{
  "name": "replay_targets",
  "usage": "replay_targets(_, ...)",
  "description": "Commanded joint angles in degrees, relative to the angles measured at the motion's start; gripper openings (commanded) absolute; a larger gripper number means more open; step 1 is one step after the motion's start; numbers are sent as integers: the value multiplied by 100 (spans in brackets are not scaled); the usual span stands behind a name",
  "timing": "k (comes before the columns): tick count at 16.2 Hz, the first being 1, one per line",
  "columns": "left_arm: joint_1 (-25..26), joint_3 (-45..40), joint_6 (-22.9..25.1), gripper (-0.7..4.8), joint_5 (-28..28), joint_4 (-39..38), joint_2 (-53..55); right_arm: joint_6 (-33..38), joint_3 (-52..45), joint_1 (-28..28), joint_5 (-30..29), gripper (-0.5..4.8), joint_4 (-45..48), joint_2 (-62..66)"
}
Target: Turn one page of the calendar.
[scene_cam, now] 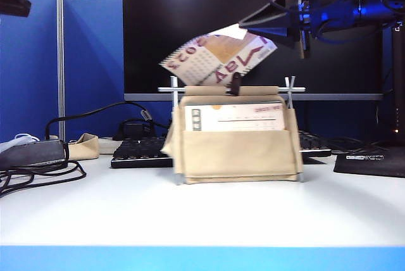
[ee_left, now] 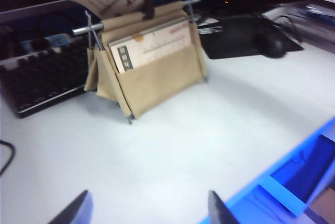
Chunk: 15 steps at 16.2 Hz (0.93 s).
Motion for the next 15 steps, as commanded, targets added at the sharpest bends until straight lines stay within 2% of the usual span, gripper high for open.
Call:
replay_targets(1,2,15,-4,292,140,-24,11,-459,17,-4,767,-6,142,-35)
replay_targets(5,2,15,-7,292,249,-44,11,-859,17,-4,1565,-6,-17,-33)
replay_targets(8,2,15,-66,292,291,-101,11,-1335,17,-4,2081,-6,-605,-26)
replay_targets(11,2,15,-66,292,398,-107,11,-1565,17,-17,2339,7,-1029,-22)
replay_targets(12,2,15,-66,292,398,-105,11,-1565,17,-22,2420,43,-1019,-22)
replay_targets(14,2,15,-66,292,435,-105,11,-1561,17,-63,2623,164,-1019,-26)
replay_targets(15,2,15,-68,292,483,-105,11,-1517,17,-114,2632,181,-1019,-33)
